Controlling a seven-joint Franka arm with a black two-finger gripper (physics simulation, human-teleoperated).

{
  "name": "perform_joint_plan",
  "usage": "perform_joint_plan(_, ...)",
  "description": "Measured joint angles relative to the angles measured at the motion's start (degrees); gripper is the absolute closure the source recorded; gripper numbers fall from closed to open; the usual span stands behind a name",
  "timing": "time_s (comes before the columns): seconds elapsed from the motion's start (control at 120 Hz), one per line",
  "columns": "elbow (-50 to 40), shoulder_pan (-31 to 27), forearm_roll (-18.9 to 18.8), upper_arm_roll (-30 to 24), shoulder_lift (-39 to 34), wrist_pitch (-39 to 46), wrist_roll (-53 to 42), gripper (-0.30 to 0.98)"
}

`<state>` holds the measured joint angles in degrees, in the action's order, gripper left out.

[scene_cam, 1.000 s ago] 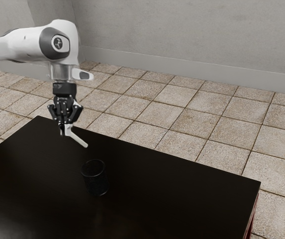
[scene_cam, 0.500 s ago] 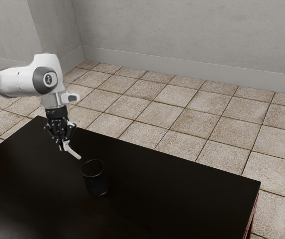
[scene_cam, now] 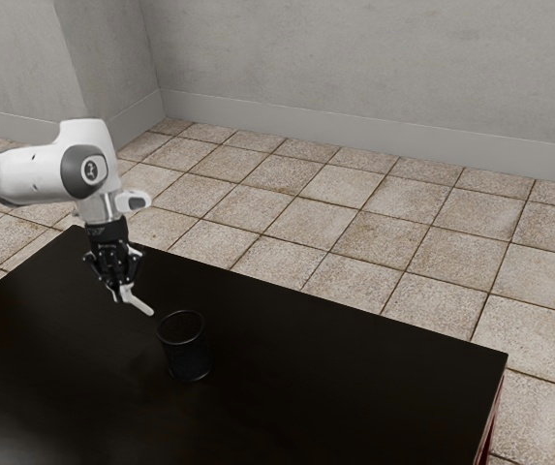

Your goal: Take the marker out of the pen holder and place it to the left of the pen holder.

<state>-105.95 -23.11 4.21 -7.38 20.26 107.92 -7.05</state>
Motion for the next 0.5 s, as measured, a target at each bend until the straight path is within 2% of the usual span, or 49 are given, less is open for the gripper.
perform_joint_plan(0.208,-1.5,-0.3,0.5,0.0,0.0,-1.1,-0.8,0.65)
perform_joint_plan(0.5,-5.7,-0.9,0.1,0.0,0.2,-2.1,-1.4,0.75)
